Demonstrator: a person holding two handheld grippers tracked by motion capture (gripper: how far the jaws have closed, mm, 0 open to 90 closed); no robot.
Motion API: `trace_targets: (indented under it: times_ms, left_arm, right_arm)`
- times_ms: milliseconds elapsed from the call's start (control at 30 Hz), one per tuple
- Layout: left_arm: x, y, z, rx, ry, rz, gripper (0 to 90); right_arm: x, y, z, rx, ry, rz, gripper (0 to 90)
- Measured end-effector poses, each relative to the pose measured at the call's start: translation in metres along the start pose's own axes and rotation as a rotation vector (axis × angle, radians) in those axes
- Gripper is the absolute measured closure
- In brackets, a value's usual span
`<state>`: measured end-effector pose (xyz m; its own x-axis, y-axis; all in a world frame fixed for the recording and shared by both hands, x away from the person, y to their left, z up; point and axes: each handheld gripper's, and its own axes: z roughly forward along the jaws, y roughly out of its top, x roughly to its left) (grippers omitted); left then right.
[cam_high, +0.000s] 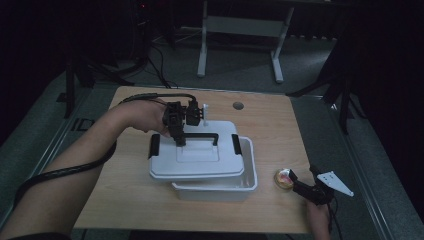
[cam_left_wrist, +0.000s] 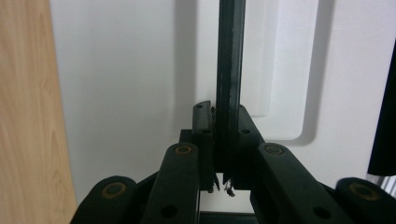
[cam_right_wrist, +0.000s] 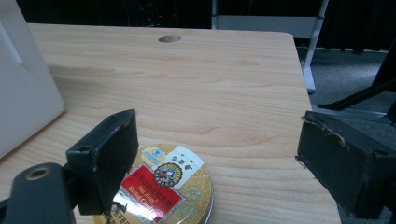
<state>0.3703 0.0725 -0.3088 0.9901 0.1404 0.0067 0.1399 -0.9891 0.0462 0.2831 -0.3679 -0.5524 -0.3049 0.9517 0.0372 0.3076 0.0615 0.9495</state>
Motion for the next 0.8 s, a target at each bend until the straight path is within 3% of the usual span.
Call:
trace_targets:
  times_ms: [67, 300, 367, 400, 800]
  left_arm:
    - [0.0, -0.005, -0.001, 0.001, 0.004, -0.003, 83.3]
    - [0.001, -0.047, -0.006, -0.005, 0.009, -0.07, 83.3]
    - [0.0, -0.066, -0.007, -0.011, 0.013, -0.106, 83.3]
    - [0.0, -0.066, -0.007, -0.011, 0.013, -0.106, 83.3]
    - [-0.004, -0.142, 0.0, -0.026, 0.01, -0.24, 83.3]
  right_arm:
    - [0.0, 0.0, 0.0, 0.001, -0.001, -0.001, 12.0]
    - [0.0, 0.0, 0.0, 0.005, -0.004, -0.001, 12.0]
    - [0.001, 0.0, 0.001, 0.007, -0.005, -0.002, 12.0]
    - [0.001, 0.0, 0.001, 0.007, -0.005, -0.002, 12.0]
    - [0.001, 0.0, 0.001, 0.01, -0.009, -0.005, 12.0]
